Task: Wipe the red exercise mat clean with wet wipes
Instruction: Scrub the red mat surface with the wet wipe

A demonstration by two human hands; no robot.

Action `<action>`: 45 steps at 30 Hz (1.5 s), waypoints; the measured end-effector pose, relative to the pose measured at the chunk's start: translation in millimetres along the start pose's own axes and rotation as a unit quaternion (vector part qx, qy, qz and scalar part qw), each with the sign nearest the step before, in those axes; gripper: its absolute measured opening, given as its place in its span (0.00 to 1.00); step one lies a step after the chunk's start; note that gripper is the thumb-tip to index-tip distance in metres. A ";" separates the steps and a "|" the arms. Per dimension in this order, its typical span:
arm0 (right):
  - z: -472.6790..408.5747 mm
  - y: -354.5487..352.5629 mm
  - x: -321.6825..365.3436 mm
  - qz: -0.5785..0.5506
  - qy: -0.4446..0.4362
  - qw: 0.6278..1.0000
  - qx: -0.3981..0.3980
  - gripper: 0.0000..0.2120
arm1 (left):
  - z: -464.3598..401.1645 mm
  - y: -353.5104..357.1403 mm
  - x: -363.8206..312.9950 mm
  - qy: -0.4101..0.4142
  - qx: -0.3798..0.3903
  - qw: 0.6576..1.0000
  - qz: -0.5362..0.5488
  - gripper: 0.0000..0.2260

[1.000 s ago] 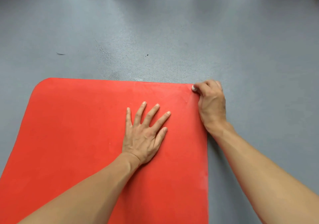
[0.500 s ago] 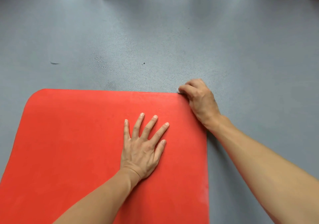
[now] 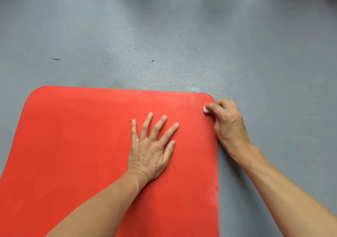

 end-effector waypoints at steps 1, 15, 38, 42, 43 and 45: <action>18.3 -3.1 8.2 -0.006 0.009 1.000 0.004 0.10 | -0.2 0.3 0.2 0.000 0.000 1.000 0.000 0.24; 42.8 1.5 28.3 -0.004 -0.003 1.000 -0.016 0.05 | 0.2 8.3 2.3 -0.006 -0.001 1.000 -0.009 0.24; 104.5 24.4 111.1 -0.045 -0.119 0.992 0.017 0.04 | 122.4 2.7 73.8 -0.128 0.035 0.988 -0.078 0.34; 84.6 37.9 127.6 -0.024 0.063 0.993 -0.099 0.03 | 122.5 2.2 77.2 -0.133 0.037 0.988 -0.062 0.34; 92.5 45.9 150.1 -0.041 0.045 0.995 -0.082 0.03 | 122.2 0.6 76.5 -0.132 0.039 0.989 -0.056 0.35; 112.3 57.3 182.4 -0.086 -0.056 0.995 -0.012 0.03 | 122.9 -2.3 79.5 -0.124 0.039 0.991 -0.031 0.37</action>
Point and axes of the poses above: each hand's wrist, its own z-axis away from the middle knuckle, its own y-axis out of the palm, x = y × z, the point moved 2 cm from there along -z, towards the middle knuckle, and after that the axes turned 13 degrees about -y, right-handed, at the moved point
